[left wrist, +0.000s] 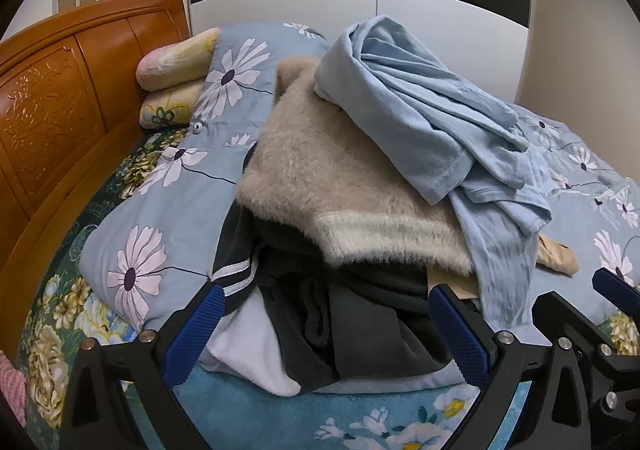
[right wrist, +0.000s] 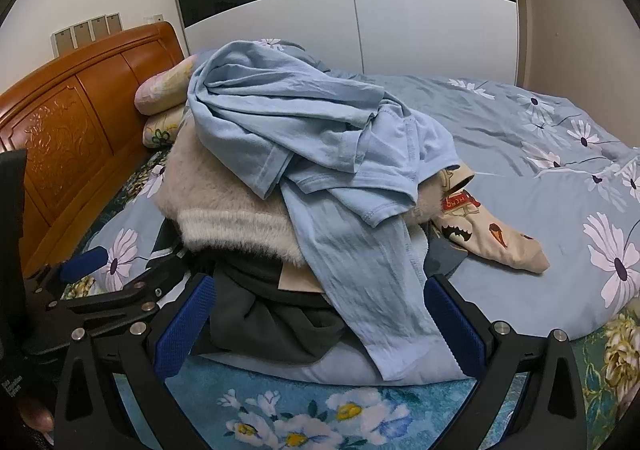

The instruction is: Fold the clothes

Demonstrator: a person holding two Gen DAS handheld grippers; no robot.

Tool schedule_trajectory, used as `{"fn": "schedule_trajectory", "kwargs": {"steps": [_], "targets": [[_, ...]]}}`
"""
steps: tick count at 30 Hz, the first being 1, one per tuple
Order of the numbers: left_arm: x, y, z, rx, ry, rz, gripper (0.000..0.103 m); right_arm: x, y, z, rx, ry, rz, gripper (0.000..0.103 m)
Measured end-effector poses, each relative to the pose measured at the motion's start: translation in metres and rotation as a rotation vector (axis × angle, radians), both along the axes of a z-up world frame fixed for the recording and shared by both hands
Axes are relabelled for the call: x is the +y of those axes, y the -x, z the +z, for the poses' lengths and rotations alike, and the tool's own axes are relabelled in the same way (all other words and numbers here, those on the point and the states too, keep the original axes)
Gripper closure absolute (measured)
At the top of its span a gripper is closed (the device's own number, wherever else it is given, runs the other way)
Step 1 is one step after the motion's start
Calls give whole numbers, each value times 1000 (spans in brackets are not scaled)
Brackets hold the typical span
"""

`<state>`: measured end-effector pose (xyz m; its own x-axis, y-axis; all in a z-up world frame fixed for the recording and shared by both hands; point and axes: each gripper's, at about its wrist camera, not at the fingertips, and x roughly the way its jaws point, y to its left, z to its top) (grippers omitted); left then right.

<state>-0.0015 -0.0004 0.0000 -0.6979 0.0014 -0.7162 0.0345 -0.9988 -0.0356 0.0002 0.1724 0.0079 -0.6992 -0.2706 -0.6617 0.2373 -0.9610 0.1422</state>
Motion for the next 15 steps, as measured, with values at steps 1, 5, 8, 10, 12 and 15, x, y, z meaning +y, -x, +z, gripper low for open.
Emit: {"fn": "schedule_trajectory", "kwargs": {"steps": [1, 5, 8, 10, 12, 15], "targets": [[0, 1, 0, 1, -6, 3, 0, 0, 0, 0, 1, 0, 0, 0], [0, -10, 10, 43, -22, 3, 0, 0, -3, 0, 5, 11, 2, 0], [-2, -14, 17, 44, -14, 17, 0, 2, -9, 11, 16, 14, 12, 0], [-3, -14, 19, 52, -20, 15, 0, 2, -10, 16, 16, 17, 10, 0], [-2, -16, 22, 65, -17, 13, 0, 2, -13, 21, 18, 22, 6, 0], [-2, -19, 27, 80, -16, 15, 0, 2, -17, 25, 30, 18, 2, 0]]}}
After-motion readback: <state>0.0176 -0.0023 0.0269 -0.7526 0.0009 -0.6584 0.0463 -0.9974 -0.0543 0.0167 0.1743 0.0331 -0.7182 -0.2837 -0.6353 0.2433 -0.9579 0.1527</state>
